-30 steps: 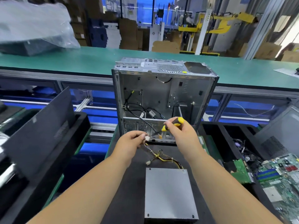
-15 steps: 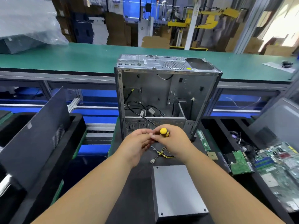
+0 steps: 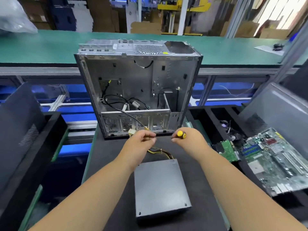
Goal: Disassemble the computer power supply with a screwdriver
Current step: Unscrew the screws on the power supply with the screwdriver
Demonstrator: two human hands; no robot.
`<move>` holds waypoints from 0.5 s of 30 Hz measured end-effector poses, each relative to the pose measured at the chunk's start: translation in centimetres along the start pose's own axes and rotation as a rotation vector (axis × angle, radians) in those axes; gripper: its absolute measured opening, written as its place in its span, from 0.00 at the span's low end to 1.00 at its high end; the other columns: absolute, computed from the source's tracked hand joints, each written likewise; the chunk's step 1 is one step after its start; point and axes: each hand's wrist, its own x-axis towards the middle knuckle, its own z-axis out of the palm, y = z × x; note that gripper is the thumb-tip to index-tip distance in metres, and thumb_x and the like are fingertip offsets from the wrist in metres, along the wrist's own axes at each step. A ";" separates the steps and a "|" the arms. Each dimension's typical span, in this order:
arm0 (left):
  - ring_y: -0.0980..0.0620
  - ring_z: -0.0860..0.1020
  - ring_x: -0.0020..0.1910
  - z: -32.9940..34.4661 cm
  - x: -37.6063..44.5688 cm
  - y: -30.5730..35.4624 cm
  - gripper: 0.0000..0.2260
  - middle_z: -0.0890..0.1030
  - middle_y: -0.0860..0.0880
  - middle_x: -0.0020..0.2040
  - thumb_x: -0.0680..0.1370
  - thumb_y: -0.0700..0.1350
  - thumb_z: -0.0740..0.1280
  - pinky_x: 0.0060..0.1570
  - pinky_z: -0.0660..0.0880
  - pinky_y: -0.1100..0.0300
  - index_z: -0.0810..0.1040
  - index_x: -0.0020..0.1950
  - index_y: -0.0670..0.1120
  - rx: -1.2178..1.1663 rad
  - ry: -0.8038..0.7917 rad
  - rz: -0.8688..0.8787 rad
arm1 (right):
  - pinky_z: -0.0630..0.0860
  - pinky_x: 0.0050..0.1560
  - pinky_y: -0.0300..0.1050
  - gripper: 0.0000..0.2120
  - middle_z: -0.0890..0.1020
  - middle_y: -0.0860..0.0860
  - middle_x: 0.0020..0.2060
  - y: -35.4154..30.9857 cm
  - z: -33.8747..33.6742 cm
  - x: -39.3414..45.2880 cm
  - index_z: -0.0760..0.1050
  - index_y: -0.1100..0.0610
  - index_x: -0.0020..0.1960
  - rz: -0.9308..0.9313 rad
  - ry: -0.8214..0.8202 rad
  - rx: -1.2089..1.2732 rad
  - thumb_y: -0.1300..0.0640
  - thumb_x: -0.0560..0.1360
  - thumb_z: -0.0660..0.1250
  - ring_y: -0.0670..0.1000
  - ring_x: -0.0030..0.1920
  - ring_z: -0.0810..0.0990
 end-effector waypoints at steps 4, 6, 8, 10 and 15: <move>0.62 0.79 0.43 2.4 0.1 0.0 0.05 0.83 0.50 0.50 0.78 0.44 0.69 0.39 0.71 0.73 0.82 0.50 0.54 0.003 0.022 -0.030 | 0.71 0.36 0.39 0.04 0.83 0.46 0.40 4.7 -0.6 1.5 0.81 0.50 0.42 0.062 -0.103 -0.068 0.57 0.74 0.73 0.48 0.43 0.79; 0.66 0.78 0.40 3.5 0.2 -0.2 0.06 0.83 0.50 0.50 0.78 0.42 0.69 0.35 0.69 0.76 0.82 0.50 0.53 -0.002 0.057 -0.044 | 0.73 0.40 0.41 0.03 0.83 0.48 0.41 6.7 -0.4 2.5 0.81 0.51 0.43 0.086 -0.149 -0.141 0.58 0.74 0.72 0.51 0.44 0.80; 0.67 0.78 0.39 4.5 0.2 -0.5 0.06 0.83 0.51 0.49 0.79 0.41 0.68 0.34 0.69 0.77 0.82 0.50 0.52 0.004 0.084 -0.051 | 0.75 0.43 0.44 0.02 0.83 0.51 0.42 8.4 0.1 3.4 0.80 0.53 0.46 0.086 -0.214 -0.246 0.58 0.74 0.70 0.54 0.46 0.81; 0.64 0.80 0.44 5.3 0.2 -0.7 0.07 0.83 0.52 0.49 0.79 0.39 0.67 0.38 0.70 0.76 0.82 0.50 0.51 0.016 0.101 -0.051 | 0.75 0.42 0.44 0.02 0.83 0.52 0.44 9.7 0.6 4.3 0.79 0.54 0.48 0.067 -0.261 -0.343 0.58 0.75 0.69 0.56 0.48 0.81; 0.59 0.81 0.48 6.4 0.1 -1.3 0.08 0.84 0.51 0.49 0.79 0.37 0.67 0.44 0.72 0.75 0.83 0.50 0.48 0.041 0.165 -0.046 | 0.75 0.44 0.44 0.04 0.79 0.51 0.44 11.3 2.1 5.8 0.76 0.51 0.50 0.015 -0.286 -0.455 0.56 0.76 0.69 0.56 0.47 0.78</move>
